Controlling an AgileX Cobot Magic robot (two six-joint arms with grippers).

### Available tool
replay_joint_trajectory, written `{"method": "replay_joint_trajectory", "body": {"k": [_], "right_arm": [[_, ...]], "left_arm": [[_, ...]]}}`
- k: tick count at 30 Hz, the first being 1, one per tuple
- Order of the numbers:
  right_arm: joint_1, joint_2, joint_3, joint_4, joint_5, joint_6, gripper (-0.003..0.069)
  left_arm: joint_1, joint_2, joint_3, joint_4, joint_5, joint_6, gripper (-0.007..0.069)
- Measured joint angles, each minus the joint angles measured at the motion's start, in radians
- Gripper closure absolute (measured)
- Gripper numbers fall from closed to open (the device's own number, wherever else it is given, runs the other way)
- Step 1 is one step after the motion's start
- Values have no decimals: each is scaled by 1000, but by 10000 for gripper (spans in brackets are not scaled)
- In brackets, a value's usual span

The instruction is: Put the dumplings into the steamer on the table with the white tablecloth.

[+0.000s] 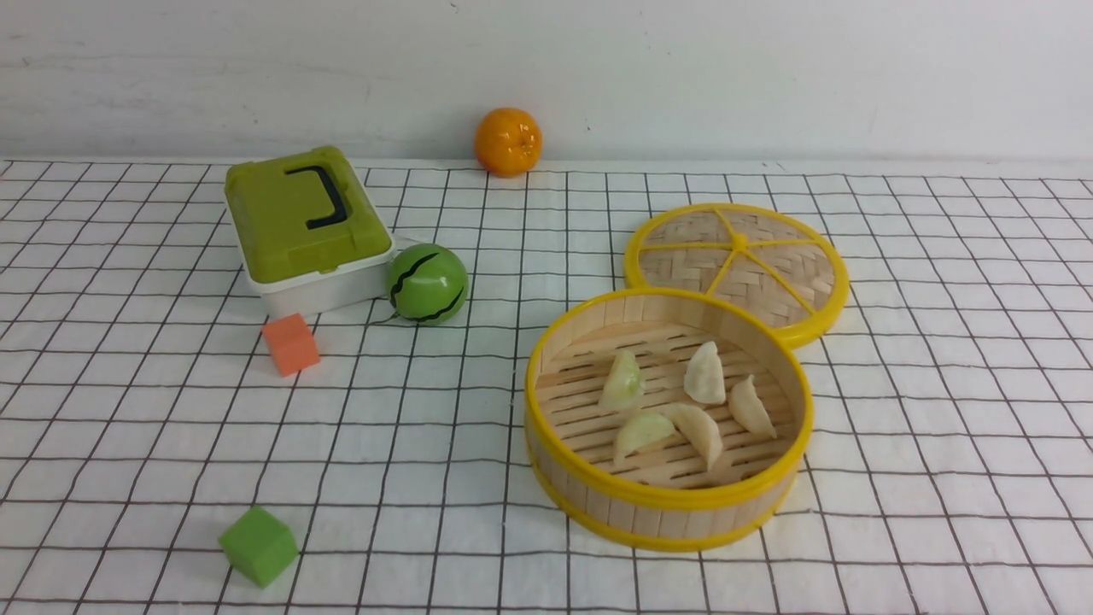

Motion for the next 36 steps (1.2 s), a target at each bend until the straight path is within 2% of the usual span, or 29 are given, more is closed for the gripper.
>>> {"method": "replay_joint_trajectory", "body": {"k": [1, 3, 4, 7, 11, 14, 18, 23, 30, 36], "right_arm": [[0, 0, 0, 0, 0, 0, 627], [0, 0, 0, 0, 0, 0, 625], [0, 0, 0, 0, 0, 0, 622], [0, 0, 0, 0, 0, 0, 620], [0, 0, 0, 0, 0, 0, 615], [0, 0, 0, 0, 0, 0, 609], [0, 0, 0, 0, 0, 0, 603], [0, 0, 0, 0, 1, 0, 596], [0, 0, 0, 0, 1, 0, 583], [0, 0, 0, 1, 1, 0, 573]], "left_arm": [[90, -21, 58, -64, -140, 44, 565], [138, -41, 104, -124, -214, 82, 601], [201, -67, 162, -196, -309, 129, 637], [303, -123, 287, -288, -479, 209, 637], [395, -195, 422, -284, -598, 226, 637], [490, -243, 527, -240, -650, 178, 637], [549, -264, 606, -197, -665, 152, 637], [554, -264, 651, -169, -595, 152, 637], [554, -264, 652, -217, -403, 212, 637], [554, -264, 652, -230, -382, 232, 637]]}}
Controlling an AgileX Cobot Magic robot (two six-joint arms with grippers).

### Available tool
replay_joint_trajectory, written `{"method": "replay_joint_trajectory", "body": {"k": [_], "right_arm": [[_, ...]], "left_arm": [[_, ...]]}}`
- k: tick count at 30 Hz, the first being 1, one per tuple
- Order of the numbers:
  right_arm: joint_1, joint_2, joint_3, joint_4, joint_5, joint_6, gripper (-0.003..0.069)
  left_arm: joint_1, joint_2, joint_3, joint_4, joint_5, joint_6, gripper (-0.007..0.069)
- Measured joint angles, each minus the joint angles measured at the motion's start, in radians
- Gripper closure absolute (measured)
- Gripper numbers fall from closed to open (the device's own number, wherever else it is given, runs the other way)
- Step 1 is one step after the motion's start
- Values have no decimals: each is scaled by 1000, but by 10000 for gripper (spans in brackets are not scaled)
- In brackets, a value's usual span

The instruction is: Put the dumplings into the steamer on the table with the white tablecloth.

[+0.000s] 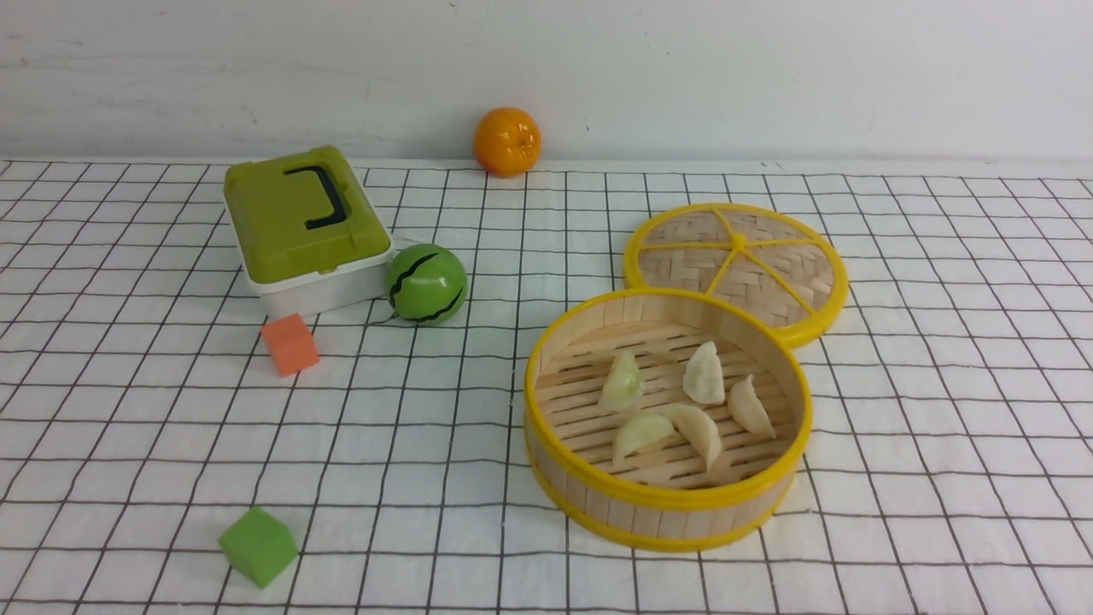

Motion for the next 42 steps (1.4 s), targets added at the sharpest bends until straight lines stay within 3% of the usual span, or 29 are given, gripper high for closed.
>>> {"method": "replay_joint_trajectory", "body": {"k": [42], "right_arm": [[0, 0, 0, 0, 0, 0, 531]], "left_arm": [[0, 0, 0, -10, -7, 0, 637]]}}
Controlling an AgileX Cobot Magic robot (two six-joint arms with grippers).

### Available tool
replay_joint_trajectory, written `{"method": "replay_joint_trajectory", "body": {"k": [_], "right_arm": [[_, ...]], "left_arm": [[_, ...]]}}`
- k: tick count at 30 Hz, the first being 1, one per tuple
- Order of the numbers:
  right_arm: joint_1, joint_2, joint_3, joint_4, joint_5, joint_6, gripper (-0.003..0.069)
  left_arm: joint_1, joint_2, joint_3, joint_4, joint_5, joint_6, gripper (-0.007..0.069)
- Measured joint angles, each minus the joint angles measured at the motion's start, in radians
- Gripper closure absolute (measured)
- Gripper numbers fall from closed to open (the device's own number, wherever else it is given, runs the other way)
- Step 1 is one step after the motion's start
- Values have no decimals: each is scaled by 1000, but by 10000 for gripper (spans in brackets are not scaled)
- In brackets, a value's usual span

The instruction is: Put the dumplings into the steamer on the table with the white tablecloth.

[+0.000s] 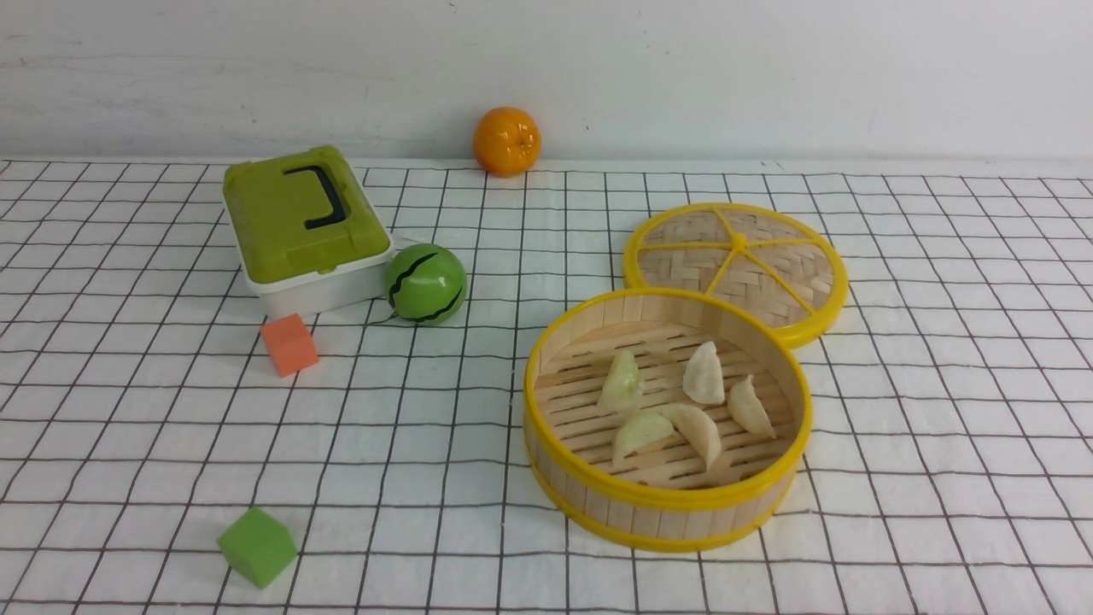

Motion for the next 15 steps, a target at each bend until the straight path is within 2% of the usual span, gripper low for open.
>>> {"method": "replay_joint_trajectory", "body": {"k": [15], "right_arm": [[0, 0, 0, 0, 0, 0, 513]], "left_arm": [[0, 0, 0, -1, 0, 0, 636]]}}
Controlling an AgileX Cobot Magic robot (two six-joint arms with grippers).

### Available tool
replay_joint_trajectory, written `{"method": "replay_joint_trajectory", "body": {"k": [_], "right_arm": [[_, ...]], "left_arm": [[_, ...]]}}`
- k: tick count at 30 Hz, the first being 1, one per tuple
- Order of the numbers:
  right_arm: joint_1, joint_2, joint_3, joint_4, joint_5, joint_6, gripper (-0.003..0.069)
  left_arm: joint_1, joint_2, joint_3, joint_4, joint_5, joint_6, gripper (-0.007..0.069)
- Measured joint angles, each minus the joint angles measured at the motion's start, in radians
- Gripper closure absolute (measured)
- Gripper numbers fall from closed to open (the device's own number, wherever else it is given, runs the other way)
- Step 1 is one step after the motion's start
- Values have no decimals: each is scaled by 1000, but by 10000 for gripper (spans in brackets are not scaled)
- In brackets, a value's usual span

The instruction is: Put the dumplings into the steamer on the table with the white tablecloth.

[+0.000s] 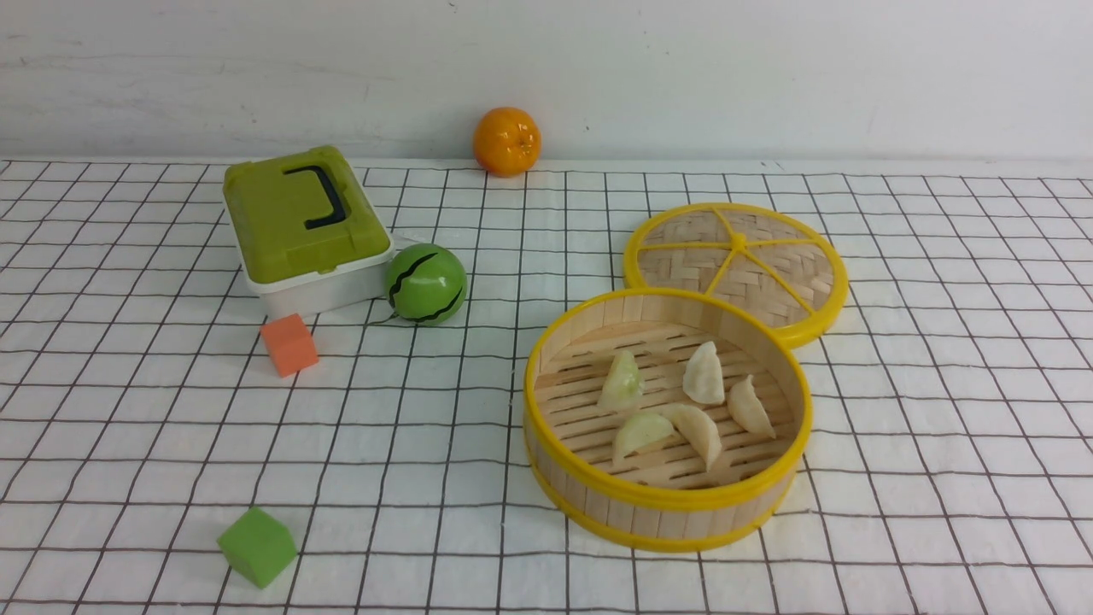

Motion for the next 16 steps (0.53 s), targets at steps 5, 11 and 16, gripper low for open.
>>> {"method": "replay_joint_trajectory", "body": {"k": [5, 11, 16], "right_arm": [[0, 0, 0, 0, 0, 0, 506], [0, 0, 0, 0, 0, 0, 499], [0, 0, 0, 0, 0, 0, 491]], "left_arm": [[0, 0, 0, 0, 0, 0, 636], [0, 0, 0, 0, 0, 0, 631], [0, 0, 0, 0, 0, 0, 625]]}}
